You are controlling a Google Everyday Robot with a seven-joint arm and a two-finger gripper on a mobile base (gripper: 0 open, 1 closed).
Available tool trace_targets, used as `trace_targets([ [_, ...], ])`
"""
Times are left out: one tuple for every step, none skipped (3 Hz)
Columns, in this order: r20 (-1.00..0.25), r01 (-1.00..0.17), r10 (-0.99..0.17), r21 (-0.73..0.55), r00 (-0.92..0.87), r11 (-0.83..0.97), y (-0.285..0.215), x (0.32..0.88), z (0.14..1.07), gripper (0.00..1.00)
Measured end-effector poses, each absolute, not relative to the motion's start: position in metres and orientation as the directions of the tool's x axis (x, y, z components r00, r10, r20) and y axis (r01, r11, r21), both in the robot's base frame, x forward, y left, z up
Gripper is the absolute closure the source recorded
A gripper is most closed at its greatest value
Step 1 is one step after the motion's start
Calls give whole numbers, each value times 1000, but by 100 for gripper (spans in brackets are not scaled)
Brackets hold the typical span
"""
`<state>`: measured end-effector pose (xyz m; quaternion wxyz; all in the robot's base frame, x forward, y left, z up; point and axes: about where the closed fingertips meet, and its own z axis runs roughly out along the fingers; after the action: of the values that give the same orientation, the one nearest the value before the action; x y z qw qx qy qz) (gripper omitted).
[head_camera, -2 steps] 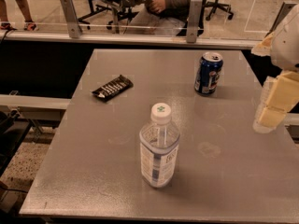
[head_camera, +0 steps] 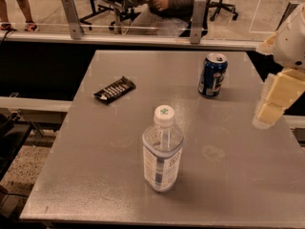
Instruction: Pick pepsi can
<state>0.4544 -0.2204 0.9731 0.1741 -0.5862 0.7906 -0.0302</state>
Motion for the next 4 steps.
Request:
trace_targets([
  [-293,-899,-913,-249,-284,359,-224,483,966,0],
  [-356,-883,-884,-244,-302,400,-228,514,959,0],
  [-443,-864,-835,-217,-327,454,-231,552,955,0],
  [-490,-856,-803,-192,-339,479,-229,576,952,0],
])
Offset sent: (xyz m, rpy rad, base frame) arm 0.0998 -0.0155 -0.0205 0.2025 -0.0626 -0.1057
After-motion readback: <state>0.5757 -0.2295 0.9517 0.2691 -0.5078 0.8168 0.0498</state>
